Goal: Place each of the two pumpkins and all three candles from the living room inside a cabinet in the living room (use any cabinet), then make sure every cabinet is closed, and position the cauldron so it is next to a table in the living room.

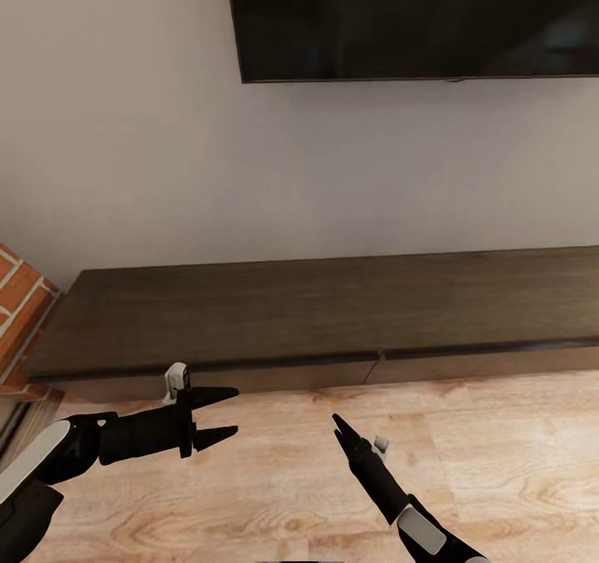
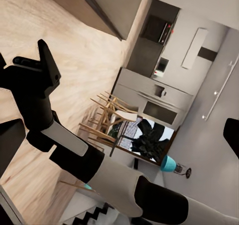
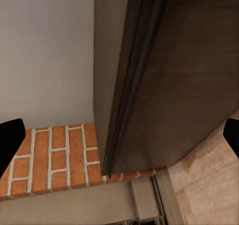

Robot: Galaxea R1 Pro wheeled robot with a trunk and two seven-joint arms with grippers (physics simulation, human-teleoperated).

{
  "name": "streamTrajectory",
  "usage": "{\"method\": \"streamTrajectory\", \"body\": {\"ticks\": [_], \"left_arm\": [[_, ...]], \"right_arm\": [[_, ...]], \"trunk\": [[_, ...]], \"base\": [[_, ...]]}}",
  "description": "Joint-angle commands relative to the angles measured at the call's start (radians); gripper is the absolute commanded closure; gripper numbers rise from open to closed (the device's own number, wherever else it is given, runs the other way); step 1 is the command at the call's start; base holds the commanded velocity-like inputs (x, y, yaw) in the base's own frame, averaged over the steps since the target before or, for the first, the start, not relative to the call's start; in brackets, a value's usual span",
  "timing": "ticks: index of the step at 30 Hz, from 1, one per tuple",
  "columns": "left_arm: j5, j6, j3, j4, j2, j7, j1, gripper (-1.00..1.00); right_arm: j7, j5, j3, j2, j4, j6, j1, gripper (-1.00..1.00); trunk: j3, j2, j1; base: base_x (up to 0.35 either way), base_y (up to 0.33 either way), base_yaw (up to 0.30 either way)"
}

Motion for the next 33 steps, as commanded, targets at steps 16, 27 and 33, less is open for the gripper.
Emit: {"method": "streamTrajectory", "body": {"ticks": [16, 27, 33], "left_arm": [[0.012, 0.0, -0.001, -0.002, 0.001, 0.009, 0.005, -1.0], [0.012, 0.0, -0.001, -0.003, -0.001, 0.008, 0.006, -1.0], [0.027, -0.004, -0.019, 0.006, 0.005, -0.009, 0.023, -1.0]], "right_arm": [[0.006, -0.009, 0.01, 0.0, -0.002, -0.053, -0.001, -1.0], [0.001, -0.009, 0.013, 0.0, -0.001, -0.069, -0.001, -1.0], [-0.006, -0.005, 0.026, -0.002, -0.001, -0.046, -0.001, -1.0]], "trunk": [[-0.001, 0.0, 0.0], [-0.001, 0.0, 0.0], [-0.001, 0.0, 0.0]], "base": [[0.056, -0.003, 0.0], [0.041, 0.0, 0.0], [0.037, 0.0, 0.0]]}}
